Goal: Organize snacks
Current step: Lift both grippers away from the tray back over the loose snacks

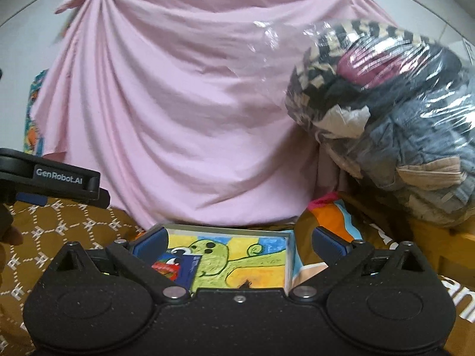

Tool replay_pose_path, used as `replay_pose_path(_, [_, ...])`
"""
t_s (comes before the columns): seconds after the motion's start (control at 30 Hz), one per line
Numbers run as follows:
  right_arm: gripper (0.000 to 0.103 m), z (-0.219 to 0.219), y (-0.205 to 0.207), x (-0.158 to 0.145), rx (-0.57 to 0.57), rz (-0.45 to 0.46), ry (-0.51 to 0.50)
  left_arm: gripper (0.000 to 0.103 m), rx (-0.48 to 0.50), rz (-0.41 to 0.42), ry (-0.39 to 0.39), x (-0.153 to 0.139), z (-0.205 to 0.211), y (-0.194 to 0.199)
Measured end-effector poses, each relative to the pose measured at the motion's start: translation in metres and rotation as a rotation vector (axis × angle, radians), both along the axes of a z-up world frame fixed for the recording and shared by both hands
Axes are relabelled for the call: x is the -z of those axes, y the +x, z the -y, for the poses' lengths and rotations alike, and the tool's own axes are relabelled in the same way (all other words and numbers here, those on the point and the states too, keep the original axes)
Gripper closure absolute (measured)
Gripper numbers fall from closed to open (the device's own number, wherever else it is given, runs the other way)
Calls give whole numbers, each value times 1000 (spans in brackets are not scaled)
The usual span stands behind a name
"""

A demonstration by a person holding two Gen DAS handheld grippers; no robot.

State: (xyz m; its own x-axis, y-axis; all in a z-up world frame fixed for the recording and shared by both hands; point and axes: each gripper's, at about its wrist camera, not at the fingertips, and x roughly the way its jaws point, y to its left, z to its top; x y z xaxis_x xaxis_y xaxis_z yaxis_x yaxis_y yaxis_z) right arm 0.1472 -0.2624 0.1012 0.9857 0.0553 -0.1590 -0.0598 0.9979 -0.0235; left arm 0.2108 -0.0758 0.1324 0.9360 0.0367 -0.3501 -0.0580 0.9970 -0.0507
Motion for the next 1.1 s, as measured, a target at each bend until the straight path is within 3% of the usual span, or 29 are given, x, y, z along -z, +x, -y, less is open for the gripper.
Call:
replay_pose_path(0.2, [1, -21, -52, 14, -30, -48, -27, 0, -4, -23, 46, 10, -21, -44])
replay_pose_path(0.47, [1, -40, -90, 46, -31, -186, -67, 0, -11, -108, 59, 44, -46, -87])
replay_pose_path(0.83, [1, -54, -98, 69, -61, -296, -105, 0, 63, -251, 114, 98, -52, -117])
replay_pose_path(1.1, [1, -64, -87, 91, -85, -371, -147, 0, 54, -328, 97, 127, -61, -110])
